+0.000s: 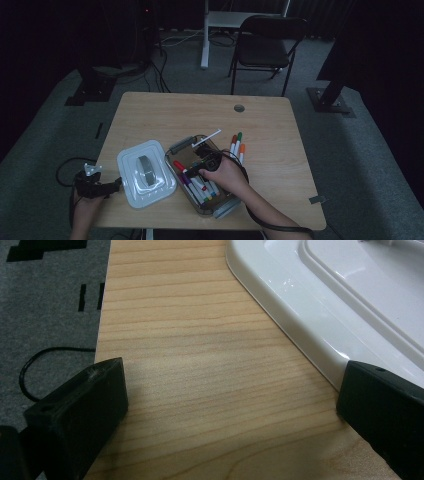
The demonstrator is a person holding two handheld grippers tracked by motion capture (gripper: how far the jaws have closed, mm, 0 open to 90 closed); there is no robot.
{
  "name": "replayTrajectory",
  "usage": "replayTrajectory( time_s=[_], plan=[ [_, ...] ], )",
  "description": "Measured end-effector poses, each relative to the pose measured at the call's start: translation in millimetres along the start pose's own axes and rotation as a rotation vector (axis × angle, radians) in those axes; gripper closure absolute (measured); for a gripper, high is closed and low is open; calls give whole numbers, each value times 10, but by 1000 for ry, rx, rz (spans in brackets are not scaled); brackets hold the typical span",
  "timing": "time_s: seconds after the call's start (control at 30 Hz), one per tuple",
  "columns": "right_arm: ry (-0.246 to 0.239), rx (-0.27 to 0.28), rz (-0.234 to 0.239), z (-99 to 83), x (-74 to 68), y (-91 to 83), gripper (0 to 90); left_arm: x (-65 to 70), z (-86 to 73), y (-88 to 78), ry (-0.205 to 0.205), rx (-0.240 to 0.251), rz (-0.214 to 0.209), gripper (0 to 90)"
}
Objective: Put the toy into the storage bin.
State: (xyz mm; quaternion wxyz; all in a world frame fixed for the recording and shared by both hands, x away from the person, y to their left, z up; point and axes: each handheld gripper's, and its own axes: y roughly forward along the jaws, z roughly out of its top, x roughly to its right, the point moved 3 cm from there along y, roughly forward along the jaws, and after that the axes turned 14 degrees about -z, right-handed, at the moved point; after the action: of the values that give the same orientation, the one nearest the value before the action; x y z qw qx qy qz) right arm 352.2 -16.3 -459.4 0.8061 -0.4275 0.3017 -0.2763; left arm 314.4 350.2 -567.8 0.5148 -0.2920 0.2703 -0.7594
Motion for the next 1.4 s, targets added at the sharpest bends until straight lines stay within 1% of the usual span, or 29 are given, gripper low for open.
replayTrajectory(
  time_s=[0.13,0.3,0.4,0.47,0.5,0.6,0.67,0.7,0.73,0.8,0.83,0.9,0.93,0.97,1.03,1.1,1.13,1.2,1.3,1.33,1.37,1.4],
  plan=[
    [-10,-48,6,-7,-31,118,768,0,0,0,0,0,0,6],
    [-34,-90,-34,8,-51,253,768,1,0,1,-2,1,-1,6],
    [-43,-114,-36,11,-57,309,769,1,0,1,-2,0,-1,6],
    [-47,-142,-36,7,-60,355,768,1,0,1,-2,1,-1,6],
    [-55,-163,-42,1,-59,389,768,1,0,1,-2,1,0,6],
    [-70,-204,-62,-13,-62,450,768,1,0,1,-1,0,-1,6],
    [-75,-215,-75,-10,-58,476,767,1,0,1,-2,1,-1,6],
    [-79,-236,-80,-11,-54,492,766,1,0,1,-2,1,-1,7],
    [-78,-241,-80,-14,-54,502,766,1,0,1,-1,0,-1,6],
    [-90,-257,-94,-30,-59,535,749,1,0,1,-1,1,0,6],
    [-95,-271,-93,-41,-65,553,732,1,0,1,-2,1,-1,6],
    [-103,-277,-99,-52,-77,570,722,1,0,1,-1,1,0,6],
    [-111,-276,-104,-52,-78,567,722,1,0,1,-2,1,-1,6],
    [-112,-262,-104,-46,-75,552,718,1,0,1,-1,0,0,7],
    [-106,-236,-87,-37,-61,509,711,1,0,1,-1,1,-1,6],
    [-115,-205,-104,-40,-37,448,692,1,0,1,-2,1,-1,6],
    [-122,-195,-101,-43,-27,427,691,1,0,1,-2,1,-1,7],
    [-117,-165,-81,-50,-16,351,686,1,0,1,-2,1,-1,6],
    [-139,-110,-81,-54,-28,201,660,1,0,1,-1,2,0,6],
    [-138,-93,-68,-51,-23,137,657,1,0,1,-1,2,0,6],
    [-132,-59,-54,-45,-7,47,655,1,0,1,-1,2,0,7],
    [-125,-44,-45,-43,7,-10,651,1,0,1,-1,2,0,6]
  ],
)
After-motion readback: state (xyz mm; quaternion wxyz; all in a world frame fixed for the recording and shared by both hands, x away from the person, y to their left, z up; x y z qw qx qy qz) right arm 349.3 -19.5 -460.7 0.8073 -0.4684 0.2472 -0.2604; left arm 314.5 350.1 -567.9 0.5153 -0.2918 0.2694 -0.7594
